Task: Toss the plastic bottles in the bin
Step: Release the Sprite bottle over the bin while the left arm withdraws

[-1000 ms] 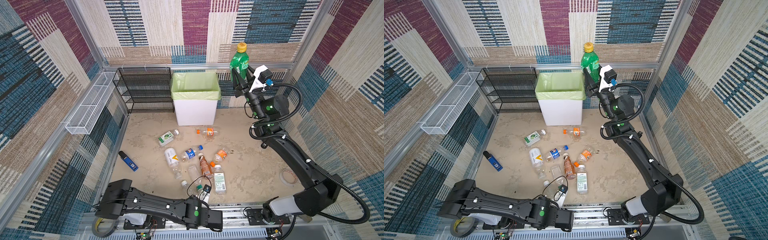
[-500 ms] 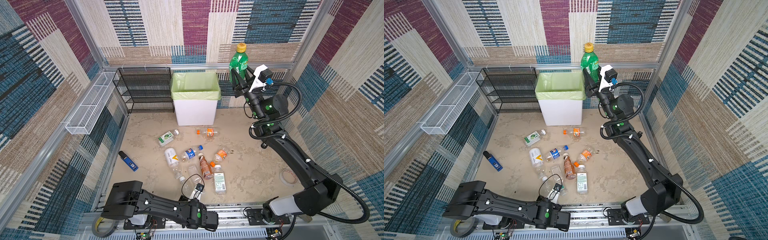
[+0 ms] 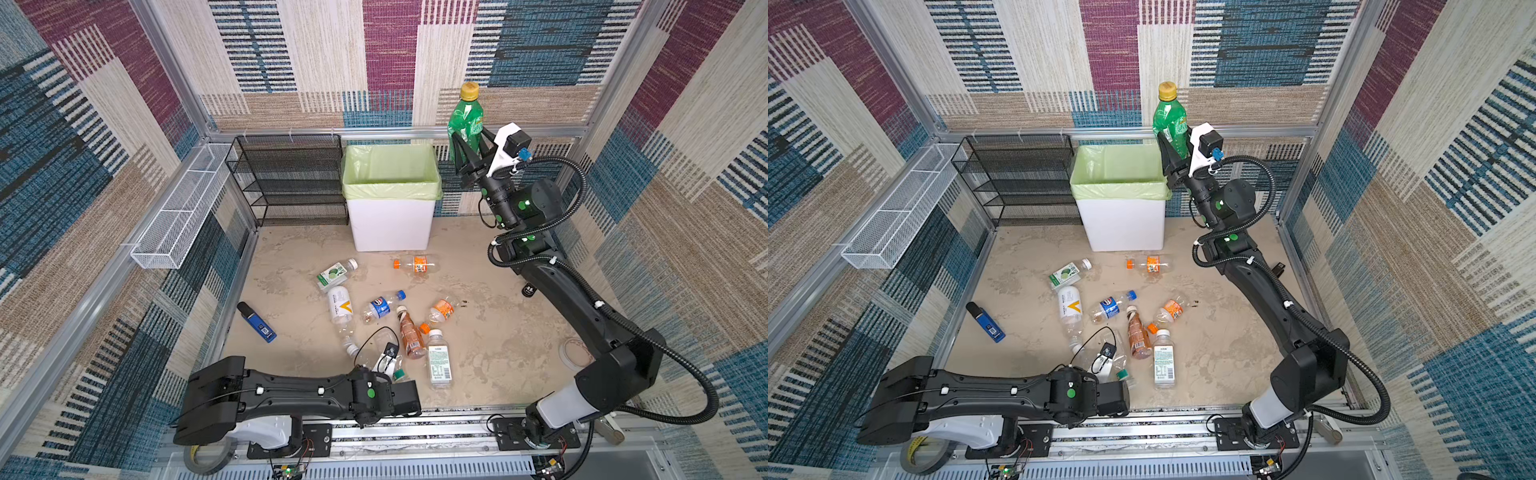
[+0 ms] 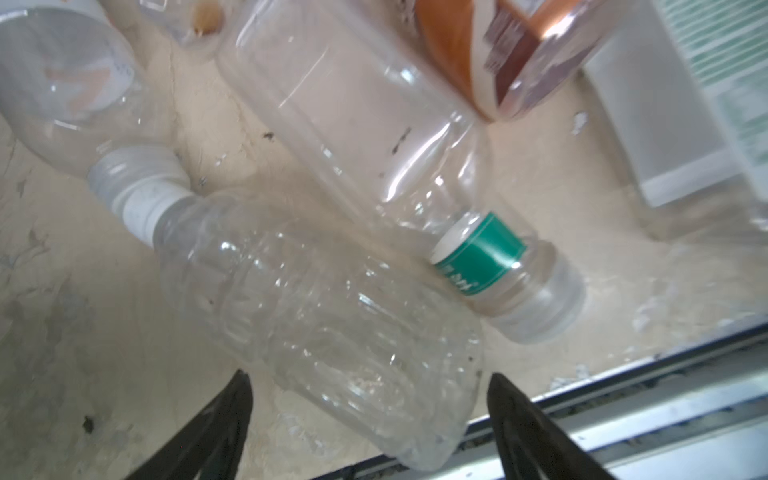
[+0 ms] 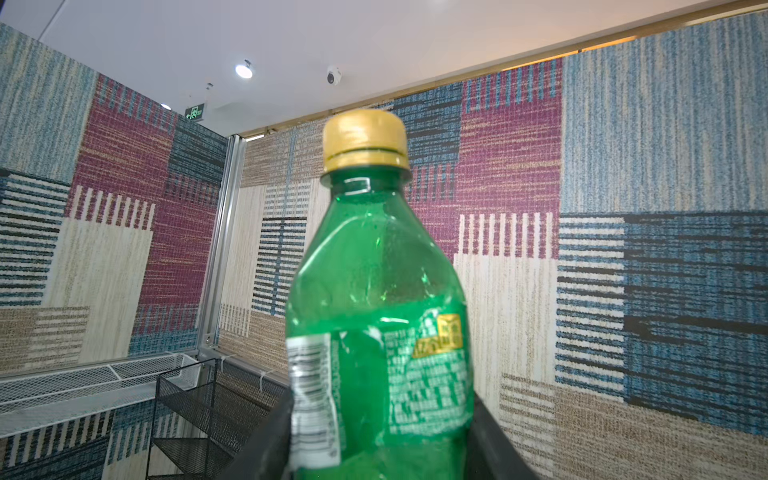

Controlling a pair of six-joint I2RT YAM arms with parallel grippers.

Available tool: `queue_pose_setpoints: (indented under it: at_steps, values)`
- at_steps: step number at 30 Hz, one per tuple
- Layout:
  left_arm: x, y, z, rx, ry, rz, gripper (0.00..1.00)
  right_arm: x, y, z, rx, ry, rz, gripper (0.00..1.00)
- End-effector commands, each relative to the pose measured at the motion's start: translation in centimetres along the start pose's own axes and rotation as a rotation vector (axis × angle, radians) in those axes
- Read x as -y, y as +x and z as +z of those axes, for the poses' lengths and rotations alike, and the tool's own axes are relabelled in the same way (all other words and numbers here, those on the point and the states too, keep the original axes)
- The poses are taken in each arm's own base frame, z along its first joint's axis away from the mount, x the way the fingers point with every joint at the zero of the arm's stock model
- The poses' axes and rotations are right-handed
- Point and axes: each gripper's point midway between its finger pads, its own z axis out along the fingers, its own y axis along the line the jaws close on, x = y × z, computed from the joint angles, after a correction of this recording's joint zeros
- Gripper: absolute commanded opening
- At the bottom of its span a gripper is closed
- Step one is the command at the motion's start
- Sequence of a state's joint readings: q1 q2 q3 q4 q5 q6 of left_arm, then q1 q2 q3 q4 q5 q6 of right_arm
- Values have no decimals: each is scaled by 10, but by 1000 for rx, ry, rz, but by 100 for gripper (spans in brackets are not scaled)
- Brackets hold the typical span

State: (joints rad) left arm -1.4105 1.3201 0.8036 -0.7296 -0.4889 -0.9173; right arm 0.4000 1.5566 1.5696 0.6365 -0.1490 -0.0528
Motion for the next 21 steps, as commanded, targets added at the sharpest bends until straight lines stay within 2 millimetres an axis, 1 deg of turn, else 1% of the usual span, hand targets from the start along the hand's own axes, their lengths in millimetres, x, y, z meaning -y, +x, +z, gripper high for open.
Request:
queue_pose_setpoints:
  at_steps: [1,3,4,5,7,9,13,14,15,16,18,19,20,21]
  values:
    - [12,-29,-19,59,105,33,91,-4,-25,1,139,-24,13,45]
    - [3,-49,-35,113,136,-4,92,-5,-24,5,166,-34,19,45]
    - [-3,-59,-42,144,147,-26,93,-5,-15,7,161,-38,24,45]
    - [-11,-68,-51,177,159,-55,94,-4,-19,14,181,-41,26,45]
    - [-24,-80,-65,234,180,-104,95,-3,-3,30,157,-44,46,45]
    - [-40,-88,-76,282,185,-155,96,-1,28,51,99,-49,76,45]
    - [-65,-95,-93,346,178,-227,96,12,119,103,-100,-7,101,52]
    - [-71,-97,-96,360,173,-242,96,18,136,111,-129,18,102,55]
    - [-74,-97,-98,369,174,-253,96,24,149,117,-145,35,102,58]
    - [-78,-97,-100,378,171,-263,96,33,154,121,-141,49,111,63]
    - [-84,-97,-102,388,166,-276,96,51,158,118,-143,72,158,77]
    - [-87,-96,-102,391,160,-283,96,57,160,117,-156,80,168,80]
    - [-89,-96,-103,394,157,-288,96,59,159,116,-166,81,166,82]
    - [-90,-96,-103,397,157,-289,96,58,155,116,-171,69,152,86]
